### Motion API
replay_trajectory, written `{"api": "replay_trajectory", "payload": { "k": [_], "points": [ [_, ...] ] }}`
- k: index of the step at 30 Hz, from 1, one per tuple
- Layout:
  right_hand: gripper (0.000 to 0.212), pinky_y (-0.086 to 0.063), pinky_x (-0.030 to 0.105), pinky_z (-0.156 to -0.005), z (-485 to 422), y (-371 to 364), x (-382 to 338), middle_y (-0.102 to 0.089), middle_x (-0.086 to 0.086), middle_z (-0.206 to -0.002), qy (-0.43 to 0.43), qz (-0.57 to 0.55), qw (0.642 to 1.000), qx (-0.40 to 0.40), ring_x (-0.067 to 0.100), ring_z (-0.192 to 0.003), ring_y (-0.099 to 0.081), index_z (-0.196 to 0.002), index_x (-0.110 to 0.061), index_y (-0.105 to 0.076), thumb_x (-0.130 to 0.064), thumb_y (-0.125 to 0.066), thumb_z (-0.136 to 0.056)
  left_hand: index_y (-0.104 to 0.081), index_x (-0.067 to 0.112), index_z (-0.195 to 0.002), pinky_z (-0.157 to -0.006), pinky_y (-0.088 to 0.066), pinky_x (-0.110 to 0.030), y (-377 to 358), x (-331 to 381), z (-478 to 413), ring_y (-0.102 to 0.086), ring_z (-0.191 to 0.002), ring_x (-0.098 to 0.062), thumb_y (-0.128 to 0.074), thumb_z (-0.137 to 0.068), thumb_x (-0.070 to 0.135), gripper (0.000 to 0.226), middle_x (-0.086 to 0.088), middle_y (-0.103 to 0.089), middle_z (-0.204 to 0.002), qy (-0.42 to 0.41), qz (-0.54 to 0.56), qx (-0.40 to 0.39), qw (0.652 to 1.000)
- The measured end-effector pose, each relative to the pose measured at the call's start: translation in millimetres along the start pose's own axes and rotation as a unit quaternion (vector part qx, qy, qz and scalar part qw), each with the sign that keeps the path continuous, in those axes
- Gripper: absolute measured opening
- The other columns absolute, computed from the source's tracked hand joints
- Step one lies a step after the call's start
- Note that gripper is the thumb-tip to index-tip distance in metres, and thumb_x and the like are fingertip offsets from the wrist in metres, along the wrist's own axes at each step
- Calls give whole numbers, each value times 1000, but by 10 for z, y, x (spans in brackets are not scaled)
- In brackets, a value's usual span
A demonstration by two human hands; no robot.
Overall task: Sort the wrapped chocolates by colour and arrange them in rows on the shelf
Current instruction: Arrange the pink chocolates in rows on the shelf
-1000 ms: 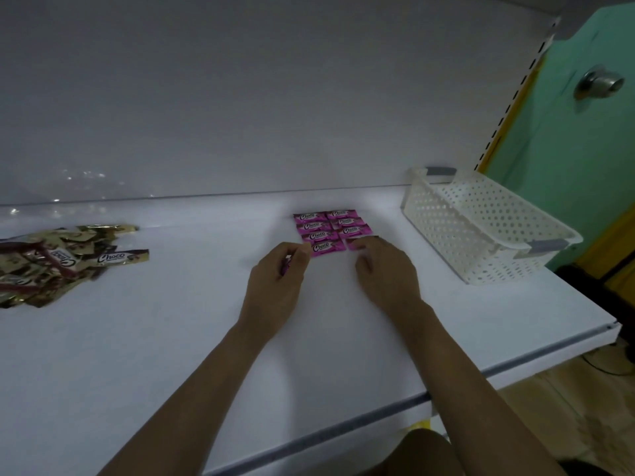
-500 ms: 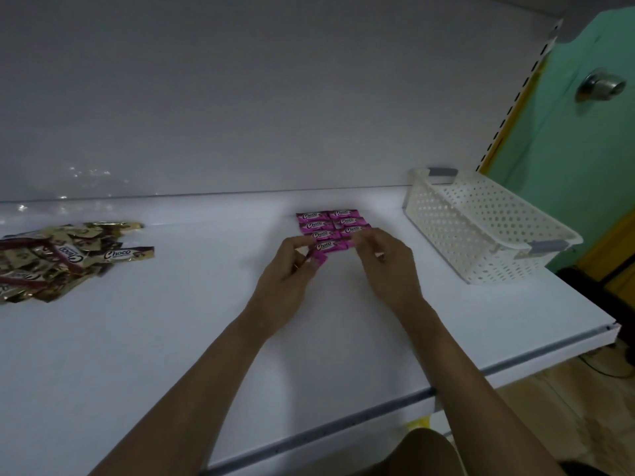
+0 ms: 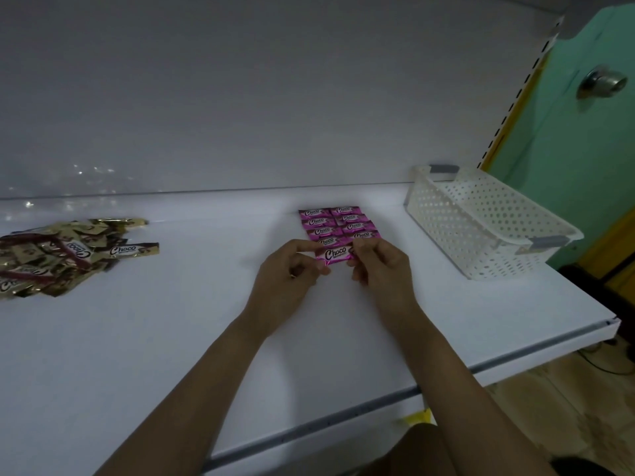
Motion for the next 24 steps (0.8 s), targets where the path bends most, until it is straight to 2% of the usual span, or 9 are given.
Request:
{"api": "replay_trajectory", "payload": {
  "k": [2,4,6,9,12,16,18,21,24],
  "points": [
    [13,-43,18,-51,-9,12,-12,-65,0,-67,19,21,1000,9,8,-51,-57,-84,-8,-66,-12,-58,-94,-60,27,-105,-72,-53,-25,36,4,10,-68,-79,-19,-61,-91,2,29,8,-74,-76,-2,-8,17,1000],
    [9,-49,21,-59,-24,87,4,-67,-2,-76,45,106,992,43,9,-62,-63,-94,-11,-69,-11,-60,-92,-56,25,-110,-72,-50,-16,94,-5,27,-65,-74,-4,-61,-91,5,27,8,-72,-80,2,-19,52,998],
    [17,-50,27,-73,-53,109,42,-68,-1,-88,50,227,971,56,13,-78,-64,-105,-15,-69,-18,-62,-91,-54,24,-114,-68,-43,-5,149,23,48,-60,-73,7,-62,-92,11,27,9,-68,-88,-2,-38,87,995],
    [29,-46,27,-79,-43,88,10,-62,2,-104,69,309,946,63,18,-88,-59,-118,-16,-63,-20,-62,-90,-54,22,-114,-68,-42,-3,170,70,58,-58,-77,12,-58,-94,8,25,12,-62,-95,-13,-46,102,994],
    [31,-48,29,-80,107,17,-177,-65,0,-102,147,327,932,55,18,-91,-61,-115,-16,-62,-9,-59,-85,-60,22,-109,-66,-44,-4,279,97,100,-63,-80,-1,-54,-96,8,20,9,-62,-101,-17,-69,155,985],
    [34,-36,21,-81,343,-440,-286,-72,-2,-95,278,431,855,-75,18,-86,-66,-102,-17,-71,-25,-47,-78,-62,23,-101,-64,-45,-6,375,113,160,-62,-81,-9,-52,-96,8,19,10,-63,-98,-19,-95,203,974],
    [34,-41,23,-83,326,-521,-210,-72,-2,-98,274,451,842,-110,18,-88,-67,-102,-17,-72,-23,-49,-77,-62,23,-100,-64,-44,-6,359,78,134,-63,-82,-11,-53,-96,9,18,11,-64,-96,-9,-101,194,976],
    [33,-49,29,-78,250,-471,-115,-71,3,-99,230,446,857,-112,24,-81,-67,-105,-12,-70,-16,-54,-77,-64,23,-98,-64,-43,-6,353,42,103,-64,-82,-14,-53,-96,10,18,13,-64,-92,4,-94,188,978],
    [41,-48,33,-87,244,-499,-51,-68,6,-109,222,465,848,-125,27,-93,-65,-112,-9,-66,-22,-41,-83,-63,25,-95,-64,-44,-8,337,58,108,-64,-79,-14,-53,-95,9,19,17,-64,-87,6,-88,182,979]
  ]
}}
Point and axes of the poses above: each hand's wrist, its own z-axis away from the middle knuckle, its own y-axis out of the back of the hand, x = y × z, the point moved 10 cm from there along -z, towards the middle knuckle
